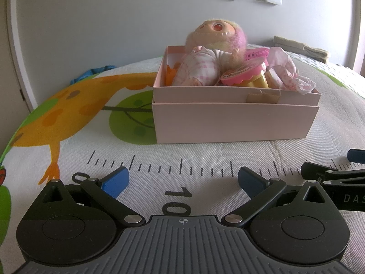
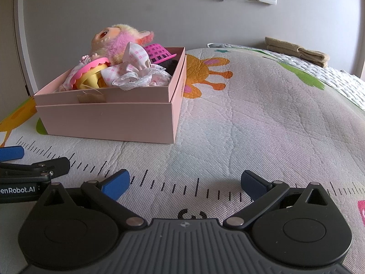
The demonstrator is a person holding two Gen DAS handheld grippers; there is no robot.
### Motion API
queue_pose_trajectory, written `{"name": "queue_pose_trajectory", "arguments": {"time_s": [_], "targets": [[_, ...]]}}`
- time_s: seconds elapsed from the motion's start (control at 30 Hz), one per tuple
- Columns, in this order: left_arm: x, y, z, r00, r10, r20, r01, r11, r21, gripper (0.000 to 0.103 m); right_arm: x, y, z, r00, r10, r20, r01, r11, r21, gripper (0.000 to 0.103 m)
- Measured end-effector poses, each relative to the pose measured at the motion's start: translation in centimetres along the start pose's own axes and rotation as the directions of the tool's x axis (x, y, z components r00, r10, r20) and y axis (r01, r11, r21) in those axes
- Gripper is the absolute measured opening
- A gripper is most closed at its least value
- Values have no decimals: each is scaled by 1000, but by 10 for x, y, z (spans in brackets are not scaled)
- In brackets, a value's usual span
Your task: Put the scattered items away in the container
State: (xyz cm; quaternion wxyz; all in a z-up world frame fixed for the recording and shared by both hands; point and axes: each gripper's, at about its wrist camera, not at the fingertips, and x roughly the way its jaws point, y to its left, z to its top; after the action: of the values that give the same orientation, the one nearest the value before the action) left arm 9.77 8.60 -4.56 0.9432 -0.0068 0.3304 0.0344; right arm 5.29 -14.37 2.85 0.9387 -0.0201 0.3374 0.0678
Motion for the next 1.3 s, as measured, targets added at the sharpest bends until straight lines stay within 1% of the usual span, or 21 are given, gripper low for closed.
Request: {"name": "queue_pose_trajectory", "arguments": {"time_s": [0.57,0.67,1.07,1.3], "targets": [[6,1,2,1000,0,-1,0,1000,1,103,2,-1,3,1000,-1,1,1,1000,0,103],[-3,2,0,1000,0,-2,0,1000,0,103,4,-3,6,1000,-1,1,1,1000,0,103],[0,-7,2,1000,-1,-2,1,1000,0,103,4,-3,5,1000,0,1,0,1000,0,103],[-1,-6,1,1000,-1,-2,1,1000,0,103,4,-2,4,1000,-1,1,1,1000,0,103]]}}
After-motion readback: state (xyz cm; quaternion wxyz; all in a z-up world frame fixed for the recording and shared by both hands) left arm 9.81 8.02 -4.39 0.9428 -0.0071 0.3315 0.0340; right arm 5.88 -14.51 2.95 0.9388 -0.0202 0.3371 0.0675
